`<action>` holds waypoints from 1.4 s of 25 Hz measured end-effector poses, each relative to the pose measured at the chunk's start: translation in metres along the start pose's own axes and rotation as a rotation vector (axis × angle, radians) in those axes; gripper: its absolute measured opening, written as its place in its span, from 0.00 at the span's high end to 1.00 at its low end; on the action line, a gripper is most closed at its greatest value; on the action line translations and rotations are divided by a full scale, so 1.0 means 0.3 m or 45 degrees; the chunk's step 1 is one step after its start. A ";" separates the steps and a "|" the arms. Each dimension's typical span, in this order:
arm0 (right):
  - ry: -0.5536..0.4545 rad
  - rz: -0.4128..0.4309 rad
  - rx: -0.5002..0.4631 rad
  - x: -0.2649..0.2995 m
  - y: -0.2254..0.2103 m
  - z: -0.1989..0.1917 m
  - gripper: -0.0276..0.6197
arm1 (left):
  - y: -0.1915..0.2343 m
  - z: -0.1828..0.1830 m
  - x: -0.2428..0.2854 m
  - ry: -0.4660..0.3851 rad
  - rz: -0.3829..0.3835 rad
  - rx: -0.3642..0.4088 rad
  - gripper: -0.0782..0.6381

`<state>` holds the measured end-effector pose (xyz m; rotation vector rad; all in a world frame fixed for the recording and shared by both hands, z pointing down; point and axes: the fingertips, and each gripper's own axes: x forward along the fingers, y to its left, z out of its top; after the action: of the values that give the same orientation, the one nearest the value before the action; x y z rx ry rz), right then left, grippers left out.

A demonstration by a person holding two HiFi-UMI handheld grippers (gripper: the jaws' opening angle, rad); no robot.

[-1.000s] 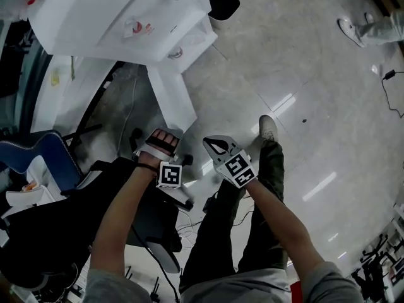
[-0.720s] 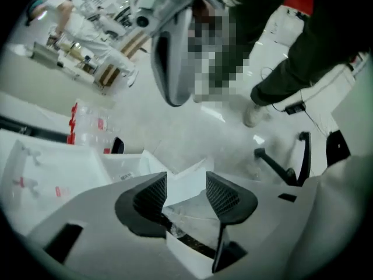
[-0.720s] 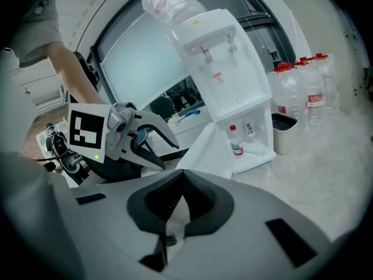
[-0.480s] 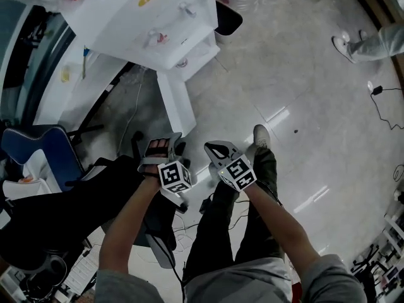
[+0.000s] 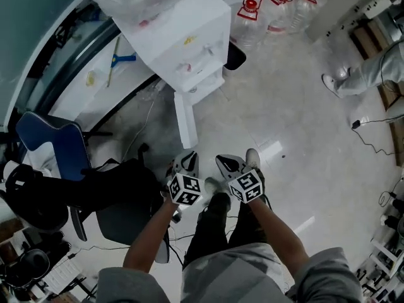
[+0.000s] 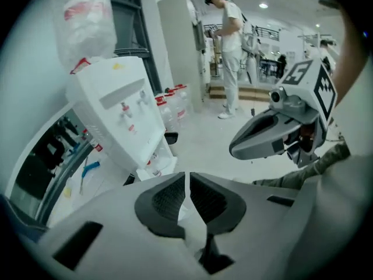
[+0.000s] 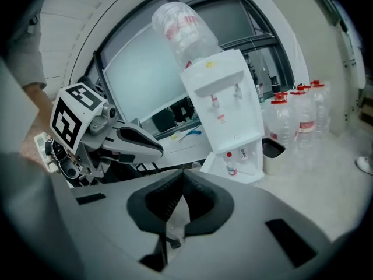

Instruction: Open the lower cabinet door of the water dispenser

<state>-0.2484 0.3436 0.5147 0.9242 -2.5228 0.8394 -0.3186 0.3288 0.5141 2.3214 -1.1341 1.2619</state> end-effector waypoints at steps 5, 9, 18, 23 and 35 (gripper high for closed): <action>-0.092 0.005 -0.023 -0.134 0.063 0.187 0.94 | -0.022 0.145 -0.161 -0.137 0.051 -0.241 0.88; -0.147 -0.006 -0.051 -0.249 0.126 0.295 0.94 | -0.071 0.247 -0.305 -0.250 0.043 -0.364 0.88; -0.232 -0.010 -0.085 -0.449 0.345 0.465 0.94 | -0.116 0.447 -0.648 -0.524 0.028 -0.424 0.88; -0.318 -0.003 -0.128 -0.545 0.462 0.580 0.94 | -0.121 0.526 -0.824 -0.663 0.042 -0.386 0.88; -0.511 -0.029 -0.323 -0.687 0.593 0.774 0.94 | -0.122 0.642 -1.025 -0.897 0.083 -0.268 0.88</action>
<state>-0.2380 0.4064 0.1625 1.1214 -2.8581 0.3355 -0.2744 0.4033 0.1599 2.6370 -1.4567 0.2854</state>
